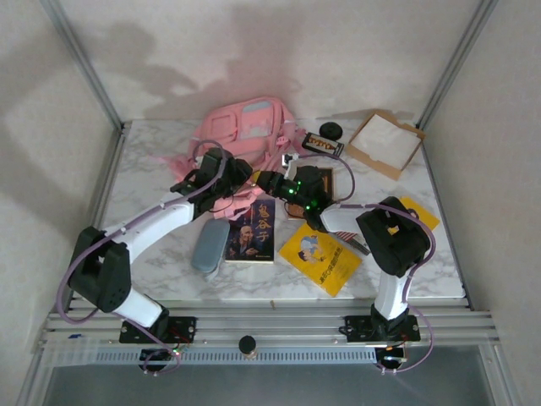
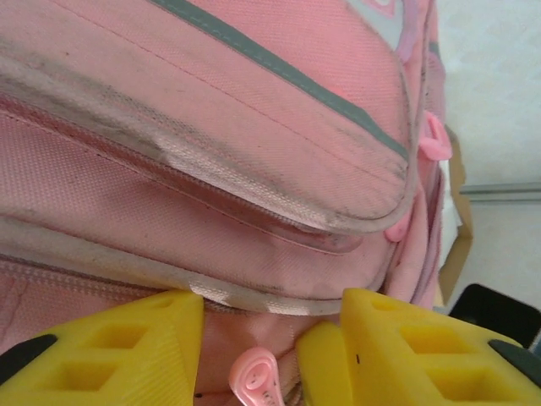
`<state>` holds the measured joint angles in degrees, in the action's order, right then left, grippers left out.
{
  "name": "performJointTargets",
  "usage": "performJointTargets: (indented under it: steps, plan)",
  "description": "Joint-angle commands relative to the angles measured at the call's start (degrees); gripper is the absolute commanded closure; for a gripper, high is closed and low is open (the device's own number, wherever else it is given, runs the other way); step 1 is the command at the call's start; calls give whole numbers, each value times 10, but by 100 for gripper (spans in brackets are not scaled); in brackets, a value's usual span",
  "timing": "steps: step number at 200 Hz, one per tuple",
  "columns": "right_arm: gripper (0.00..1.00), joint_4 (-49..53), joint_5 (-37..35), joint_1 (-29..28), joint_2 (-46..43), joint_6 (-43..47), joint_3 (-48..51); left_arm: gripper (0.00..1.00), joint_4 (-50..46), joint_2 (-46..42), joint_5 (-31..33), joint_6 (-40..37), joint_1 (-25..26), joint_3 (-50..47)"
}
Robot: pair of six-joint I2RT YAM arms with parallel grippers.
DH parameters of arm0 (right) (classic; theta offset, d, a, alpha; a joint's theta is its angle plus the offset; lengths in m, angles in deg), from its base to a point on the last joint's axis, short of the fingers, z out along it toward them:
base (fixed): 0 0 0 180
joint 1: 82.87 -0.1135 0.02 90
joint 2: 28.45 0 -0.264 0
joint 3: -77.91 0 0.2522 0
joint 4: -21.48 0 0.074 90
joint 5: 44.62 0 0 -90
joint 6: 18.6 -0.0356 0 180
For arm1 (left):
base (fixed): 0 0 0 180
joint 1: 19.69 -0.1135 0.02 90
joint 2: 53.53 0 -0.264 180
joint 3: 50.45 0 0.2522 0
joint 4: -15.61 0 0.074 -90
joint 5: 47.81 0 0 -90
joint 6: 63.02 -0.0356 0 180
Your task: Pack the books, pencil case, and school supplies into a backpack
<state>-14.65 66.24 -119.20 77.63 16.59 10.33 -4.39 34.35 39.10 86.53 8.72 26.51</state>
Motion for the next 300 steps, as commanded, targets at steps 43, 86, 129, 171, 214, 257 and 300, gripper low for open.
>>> performJointTargets:
  steps: [43, 86, 129, 171, 214, 257, 300]
  plan:
    - [100, -62, -26, -15, -18, 50, -34, 68, -11, 45, -35, 0, 10, 26]
    - [100, -66, -30, -16, -12, 50, -34, 77, 18, 34, -41, 8, 11, 15]
    - [100, -56, -33, -16, -9, 52, -44, 83, 14, 29, -46, -6, 15, 16]
    - [100, -52, -40, -16, -11, 58, -44, 85, 29, 14, -53, -23, 17, -3]
    - [100, -46, -45, -16, -8, 58, -44, 91, 34, 1, -40, -43, 24, -10]
    - [100, -44, -55, -16, -13, 58, -44, 100, -1, -3, 8, -75, 31, 2]
    - [100, -27, -73, -15, -24, 46, -52, 100, -65, -21, 97, -126, 44, 12]
